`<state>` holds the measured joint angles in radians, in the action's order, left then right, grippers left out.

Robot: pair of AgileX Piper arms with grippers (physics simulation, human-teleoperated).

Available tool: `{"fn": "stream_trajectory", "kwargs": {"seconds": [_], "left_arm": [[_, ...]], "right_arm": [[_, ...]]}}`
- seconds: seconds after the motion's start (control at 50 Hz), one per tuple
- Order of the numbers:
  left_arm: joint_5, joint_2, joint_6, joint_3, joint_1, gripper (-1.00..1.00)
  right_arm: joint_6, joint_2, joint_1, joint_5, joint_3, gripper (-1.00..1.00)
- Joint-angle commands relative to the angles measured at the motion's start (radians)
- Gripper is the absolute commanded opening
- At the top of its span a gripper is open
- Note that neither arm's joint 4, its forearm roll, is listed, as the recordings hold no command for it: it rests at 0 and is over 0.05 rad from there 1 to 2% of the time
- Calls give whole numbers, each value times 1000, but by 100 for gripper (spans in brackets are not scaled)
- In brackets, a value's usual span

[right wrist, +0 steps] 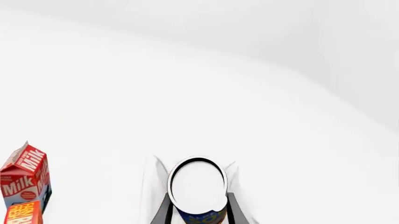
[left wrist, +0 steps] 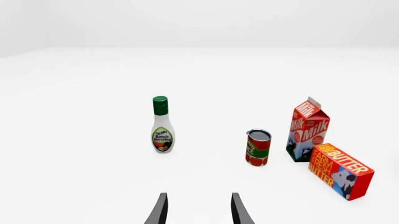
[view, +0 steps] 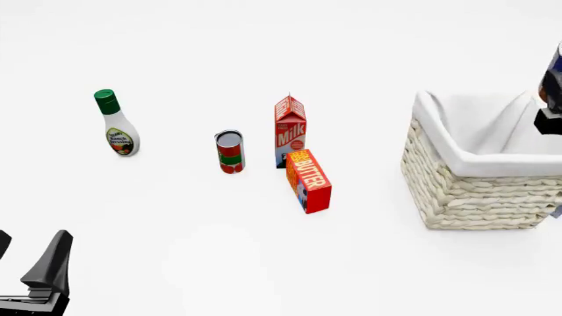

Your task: Pick the alphabet soup and place it in the basket.

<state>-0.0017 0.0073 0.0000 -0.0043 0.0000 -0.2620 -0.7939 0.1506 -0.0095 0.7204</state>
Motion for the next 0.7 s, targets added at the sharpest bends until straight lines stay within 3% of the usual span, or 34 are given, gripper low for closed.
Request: {"fn": "stream_trajectory", "kwargs": {"seconds": [0.02,0.28,0.34,0.48,0.7], "left_arm": [[0,0,0,0,0,100],[0,0,0,0,0,100],[0,0,0,0,0,100],[0,0,0,0,0,100],[0,0,0,0,0,100]], "right_arm": [[7,-56,28,67,56,-100],[30,-128,9,145,87,-100],[77,-165,5,166,104,-100],[104,-217,5,185,130,-100],[114,-276,-9,211,162,-100]]}}
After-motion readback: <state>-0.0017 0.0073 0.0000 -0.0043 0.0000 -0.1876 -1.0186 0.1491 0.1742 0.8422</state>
